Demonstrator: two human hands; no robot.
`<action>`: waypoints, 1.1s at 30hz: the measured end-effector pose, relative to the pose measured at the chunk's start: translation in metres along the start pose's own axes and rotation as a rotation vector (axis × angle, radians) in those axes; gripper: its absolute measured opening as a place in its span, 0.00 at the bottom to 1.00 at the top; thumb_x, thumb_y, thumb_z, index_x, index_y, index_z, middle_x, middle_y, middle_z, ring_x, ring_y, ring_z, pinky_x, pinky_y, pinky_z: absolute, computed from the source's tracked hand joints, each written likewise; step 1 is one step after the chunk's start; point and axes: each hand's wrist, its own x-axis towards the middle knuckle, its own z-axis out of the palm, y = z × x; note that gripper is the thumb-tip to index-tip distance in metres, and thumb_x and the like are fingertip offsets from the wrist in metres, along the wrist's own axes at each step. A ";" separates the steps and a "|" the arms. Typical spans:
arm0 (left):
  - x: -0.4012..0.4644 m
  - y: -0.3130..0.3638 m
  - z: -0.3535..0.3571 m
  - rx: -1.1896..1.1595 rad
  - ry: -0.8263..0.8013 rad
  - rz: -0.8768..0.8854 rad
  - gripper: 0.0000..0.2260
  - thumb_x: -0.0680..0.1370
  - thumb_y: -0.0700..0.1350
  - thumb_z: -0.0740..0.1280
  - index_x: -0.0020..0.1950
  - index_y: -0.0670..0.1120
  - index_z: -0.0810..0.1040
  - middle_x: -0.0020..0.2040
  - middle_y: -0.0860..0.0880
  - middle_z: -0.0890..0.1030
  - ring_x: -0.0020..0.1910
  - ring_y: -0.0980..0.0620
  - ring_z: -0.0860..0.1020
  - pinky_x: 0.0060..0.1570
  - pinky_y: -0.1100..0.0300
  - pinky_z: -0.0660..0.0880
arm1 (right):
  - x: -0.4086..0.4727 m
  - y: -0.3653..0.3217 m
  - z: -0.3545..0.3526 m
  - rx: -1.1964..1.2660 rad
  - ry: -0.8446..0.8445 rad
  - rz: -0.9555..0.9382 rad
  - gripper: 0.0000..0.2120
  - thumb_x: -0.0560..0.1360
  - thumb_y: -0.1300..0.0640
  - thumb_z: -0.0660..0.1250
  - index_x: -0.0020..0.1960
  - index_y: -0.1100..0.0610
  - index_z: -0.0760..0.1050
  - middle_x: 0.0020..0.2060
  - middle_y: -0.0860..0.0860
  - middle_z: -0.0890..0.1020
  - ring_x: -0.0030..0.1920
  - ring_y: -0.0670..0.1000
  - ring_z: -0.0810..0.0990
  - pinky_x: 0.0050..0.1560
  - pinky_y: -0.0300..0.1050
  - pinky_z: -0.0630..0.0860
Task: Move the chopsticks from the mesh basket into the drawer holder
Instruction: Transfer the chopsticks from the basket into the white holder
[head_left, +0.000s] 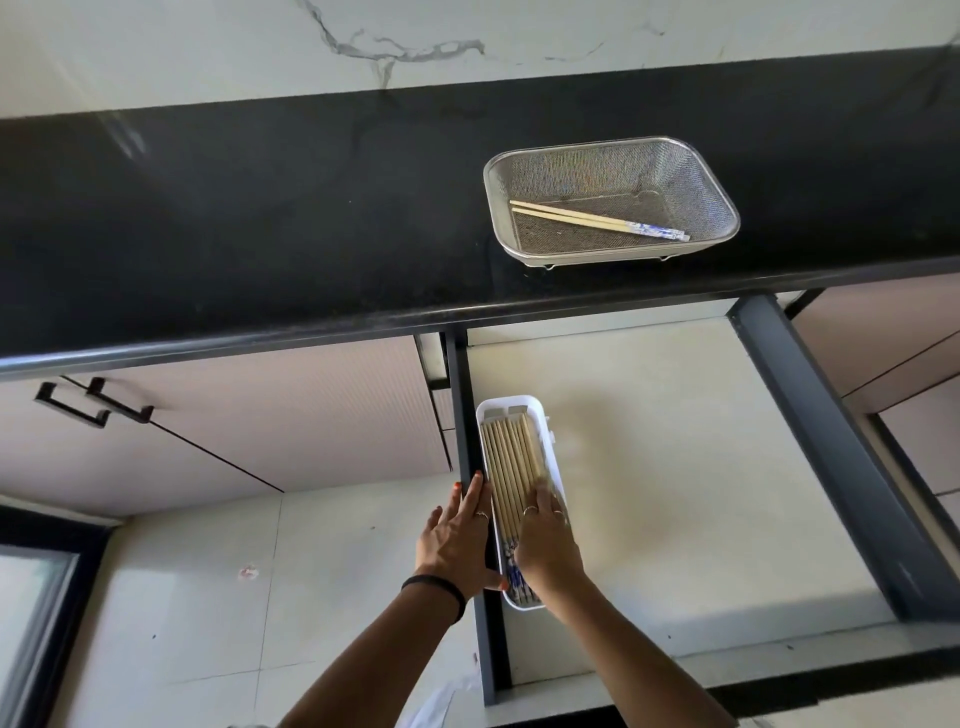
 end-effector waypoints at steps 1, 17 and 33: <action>0.000 0.000 0.000 -0.002 0.002 0.000 0.56 0.69 0.59 0.74 0.78 0.46 0.35 0.78 0.51 0.36 0.78 0.48 0.41 0.77 0.50 0.48 | 0.000 0.000 0.000 0.013 -0.003 0.003 0.25 0.80 0.65 0.51 0.76 0.63 0.50 0.78 0.54 0.46 0.77 0.57 0.51 0.75 0.51 0.58; 0.002 -0.002 0.002 0.017 -0.015 0.008 0.56 0.68 0.60 0.74 0.78 0.47 0.35 0.78 0.50 0.36 0.78 0.47 0.41 0.76 0.49 0.50 | -0.013 0.013 -0.001 0.068 -0.177 0.009 0.31 0.78 0.69 0.56 0.77 0.62 0.46 0.78 0.56 0.46 0.78 0.56 0.47 0.76 0.49 0.51; 0.002 -0.003 -0.001 0.042 -0.016 0.006 0.57 0.68 0.61 0.74 0.78 0.45 0.35 0.78 0.49 0.37 0.78 0.47 0.41 0.76 0.49 0.50 | -0.027 0.006 -0.009 0.136 -0.211 0.066 0.30 0.79 0.65 0.57 0.76 0.65 0.47 0.77 0.61 0.49 0.77 0.58 0.52 0.75 0.49 0.57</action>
